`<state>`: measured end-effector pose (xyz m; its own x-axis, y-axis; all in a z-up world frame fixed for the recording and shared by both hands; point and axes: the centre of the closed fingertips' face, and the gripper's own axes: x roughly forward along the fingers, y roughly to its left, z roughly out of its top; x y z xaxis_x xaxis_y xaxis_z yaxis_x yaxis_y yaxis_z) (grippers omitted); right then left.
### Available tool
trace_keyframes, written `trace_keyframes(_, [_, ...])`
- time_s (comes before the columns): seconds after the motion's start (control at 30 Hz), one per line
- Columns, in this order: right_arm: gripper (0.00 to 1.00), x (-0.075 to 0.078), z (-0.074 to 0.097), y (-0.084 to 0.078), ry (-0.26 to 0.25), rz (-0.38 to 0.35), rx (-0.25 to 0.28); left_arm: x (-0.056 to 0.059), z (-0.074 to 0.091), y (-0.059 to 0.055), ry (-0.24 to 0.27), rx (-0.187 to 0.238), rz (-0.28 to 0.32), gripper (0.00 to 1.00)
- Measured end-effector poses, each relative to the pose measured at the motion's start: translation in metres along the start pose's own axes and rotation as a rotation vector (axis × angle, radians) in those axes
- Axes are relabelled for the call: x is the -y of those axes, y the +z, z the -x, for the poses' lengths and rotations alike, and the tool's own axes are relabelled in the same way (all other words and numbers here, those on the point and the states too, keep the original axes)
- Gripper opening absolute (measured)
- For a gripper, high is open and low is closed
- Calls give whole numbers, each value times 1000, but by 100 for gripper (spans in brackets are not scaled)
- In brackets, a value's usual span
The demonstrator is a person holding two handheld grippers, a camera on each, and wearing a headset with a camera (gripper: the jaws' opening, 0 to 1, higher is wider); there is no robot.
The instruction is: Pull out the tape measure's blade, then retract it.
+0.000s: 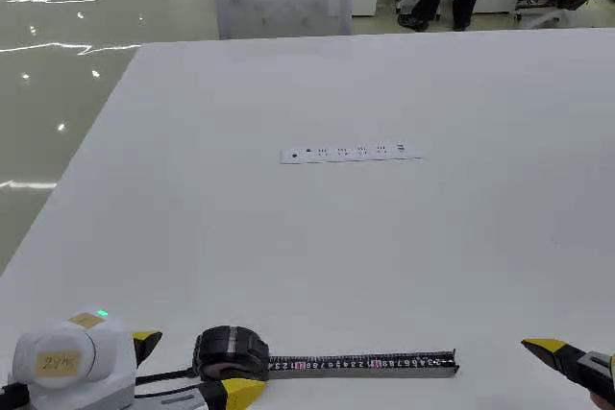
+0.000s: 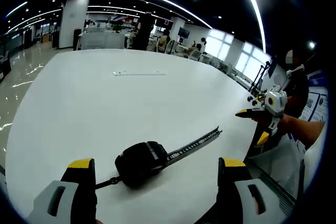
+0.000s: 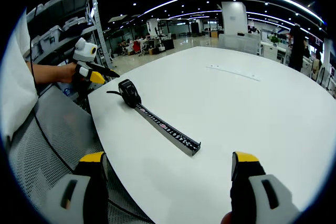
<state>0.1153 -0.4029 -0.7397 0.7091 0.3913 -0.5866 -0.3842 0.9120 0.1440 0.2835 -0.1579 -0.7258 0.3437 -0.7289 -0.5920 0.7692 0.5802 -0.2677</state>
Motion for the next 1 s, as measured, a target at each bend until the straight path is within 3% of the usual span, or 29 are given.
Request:
trace_keyframes(0.27, [100,0,0,-1,1,-2,0,6,-15,-5,-7,-11,26,93])
trace_keyframes(0.63, [100,2,2,-1,-5,-8,7,0,-30,-9,24,-10,83,93])
trace_keyframes(1.0, [100,1,1,-5,-2,-18,3,4,-42,-13,19,-4,138,92])
